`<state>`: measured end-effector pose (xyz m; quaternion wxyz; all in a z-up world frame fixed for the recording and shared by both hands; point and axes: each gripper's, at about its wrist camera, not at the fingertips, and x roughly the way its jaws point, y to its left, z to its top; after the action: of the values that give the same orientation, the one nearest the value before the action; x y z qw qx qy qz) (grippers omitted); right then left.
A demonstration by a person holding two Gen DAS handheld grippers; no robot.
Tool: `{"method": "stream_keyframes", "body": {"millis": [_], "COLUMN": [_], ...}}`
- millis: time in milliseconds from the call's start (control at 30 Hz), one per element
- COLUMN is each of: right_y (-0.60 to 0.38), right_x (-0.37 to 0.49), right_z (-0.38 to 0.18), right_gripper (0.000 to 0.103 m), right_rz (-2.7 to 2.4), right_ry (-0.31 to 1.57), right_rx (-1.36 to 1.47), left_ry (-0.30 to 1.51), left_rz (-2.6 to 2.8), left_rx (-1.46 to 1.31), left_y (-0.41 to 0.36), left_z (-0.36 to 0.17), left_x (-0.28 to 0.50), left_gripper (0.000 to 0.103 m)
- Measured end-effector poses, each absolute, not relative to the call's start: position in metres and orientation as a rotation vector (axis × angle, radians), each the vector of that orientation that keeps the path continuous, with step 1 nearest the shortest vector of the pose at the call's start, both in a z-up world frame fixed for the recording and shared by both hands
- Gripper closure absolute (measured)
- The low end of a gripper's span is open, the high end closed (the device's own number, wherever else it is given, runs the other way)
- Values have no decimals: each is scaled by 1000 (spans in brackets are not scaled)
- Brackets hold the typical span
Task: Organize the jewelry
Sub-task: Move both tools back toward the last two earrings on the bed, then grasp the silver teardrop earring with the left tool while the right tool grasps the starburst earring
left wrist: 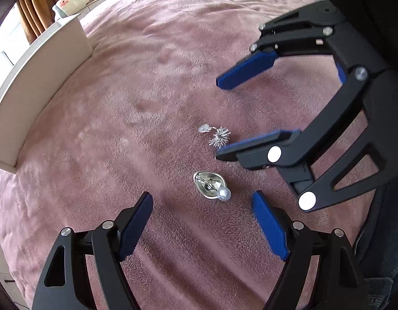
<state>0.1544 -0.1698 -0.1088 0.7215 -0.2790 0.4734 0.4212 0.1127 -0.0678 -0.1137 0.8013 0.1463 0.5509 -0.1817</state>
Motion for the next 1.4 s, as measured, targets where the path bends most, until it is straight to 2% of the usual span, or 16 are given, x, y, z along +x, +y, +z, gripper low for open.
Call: {"method": "stream_keyframes", "body": {"millis": [200,300,367,567,867,933,1133,1400], "right_y": [-164,-164,-165,-164,-168,-169,-173,-172], "right_x": [157,159,160,158,159,160,162,162], "right_z": [-121,-121,-120,-120,-117,-116,-114,-114], "right_gripper": [41,54,72,83,86,86,86,86], "right_rz": [932,935,951,964,960,963,971,968], "right_ry": [1044,1049,1062,1072,1079,1083,1090,1097], "right_rx": [-642,-629,-600,-601,-577,-566,-553,-547], "left_ry": [1181,1177,1178,1175,1154,1150,1147,1138], "left_rz": [-395,-394,-392,-391,-417,-412,-392,-390], "left_rx": [284,280,279,275,251,241,223,216], "left_y": [-63,-61,-60,-62,-60,-58,-50,-48], "left_z": [-117,-118,-118,-117,-114,-112,-111,-110], "left_x": [118,118,119,114,112,114,119,122], "left_gripper": [21,21,21,22,51,64,86,92]}}
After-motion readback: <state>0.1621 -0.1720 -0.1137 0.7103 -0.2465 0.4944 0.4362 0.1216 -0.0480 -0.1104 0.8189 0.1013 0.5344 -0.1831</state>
